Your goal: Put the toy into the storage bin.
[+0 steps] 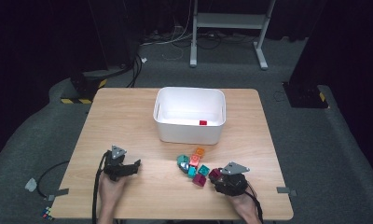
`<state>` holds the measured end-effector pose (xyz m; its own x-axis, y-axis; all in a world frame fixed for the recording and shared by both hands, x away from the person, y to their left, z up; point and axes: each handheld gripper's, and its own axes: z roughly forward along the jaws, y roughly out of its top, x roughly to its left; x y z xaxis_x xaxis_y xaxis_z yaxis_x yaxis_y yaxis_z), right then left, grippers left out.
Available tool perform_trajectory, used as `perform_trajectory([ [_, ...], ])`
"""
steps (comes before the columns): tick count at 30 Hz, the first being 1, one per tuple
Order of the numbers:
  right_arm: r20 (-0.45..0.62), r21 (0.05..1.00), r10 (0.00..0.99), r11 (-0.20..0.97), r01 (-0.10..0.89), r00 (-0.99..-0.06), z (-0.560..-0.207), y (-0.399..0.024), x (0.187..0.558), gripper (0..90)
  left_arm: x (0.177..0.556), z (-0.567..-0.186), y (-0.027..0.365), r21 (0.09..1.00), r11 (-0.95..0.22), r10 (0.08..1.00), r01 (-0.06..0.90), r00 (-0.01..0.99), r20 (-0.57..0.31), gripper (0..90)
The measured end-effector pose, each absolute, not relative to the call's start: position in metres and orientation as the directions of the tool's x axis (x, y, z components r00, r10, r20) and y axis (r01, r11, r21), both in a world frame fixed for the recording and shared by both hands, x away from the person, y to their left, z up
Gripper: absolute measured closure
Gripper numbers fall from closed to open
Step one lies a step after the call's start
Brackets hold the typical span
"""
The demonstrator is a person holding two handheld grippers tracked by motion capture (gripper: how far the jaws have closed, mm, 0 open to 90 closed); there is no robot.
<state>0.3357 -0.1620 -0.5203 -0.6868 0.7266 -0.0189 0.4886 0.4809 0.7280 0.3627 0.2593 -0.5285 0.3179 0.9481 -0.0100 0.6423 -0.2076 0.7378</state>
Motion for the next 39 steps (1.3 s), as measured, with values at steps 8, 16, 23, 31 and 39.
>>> perform_trajectory([
  [8, -0.021, 0.733, 0.73, 0.476, 0.486, -0.683, -0.518, -0.164, 0.337, 47.8, 0.363, -0.528, 0.259, 0.738, -0.207, 0.948, 0.642, 0.318, -0.01, 17.1],
  [16, -0.02, 0.742, 0.735, 0.465, 0.482, -0.678, -0.51, -0.166, 0.341, 47.9, 0.363, -0.528, 0.259, 0.738, -0.207, 0.948, 0.642, 0.318, -0.01, 17.1],
  [23, -0.005, 0.751, 0.743, 0.445, 0.488, -0.669, -0.499, -0.17, 0.348, 47.9, 0.363, -0.528, 0.259, 0.738, -0.207, 0.948, 0.642, 0.318, -0.01, 17.1],
  [31, 0.001, 0.778, 0.742, 0.42, 0.467, -0.67, -0.475, -0.176, 0.359, 47.9, 0.363, -0.528, 0.259, 0.737, -0.209, 0.948, 0.643, 0.319, -0.009, 17.1],
  [39, 0.011, 0.803, 0.732, 0.399, 0.443, -0.681, -0.439, -0.181, 0.375, 48.0, 0.363, -0.528, 0.259, 0.737, -0.209, 0.948, 0.643, 0.319, -0.009, 17.1],
])
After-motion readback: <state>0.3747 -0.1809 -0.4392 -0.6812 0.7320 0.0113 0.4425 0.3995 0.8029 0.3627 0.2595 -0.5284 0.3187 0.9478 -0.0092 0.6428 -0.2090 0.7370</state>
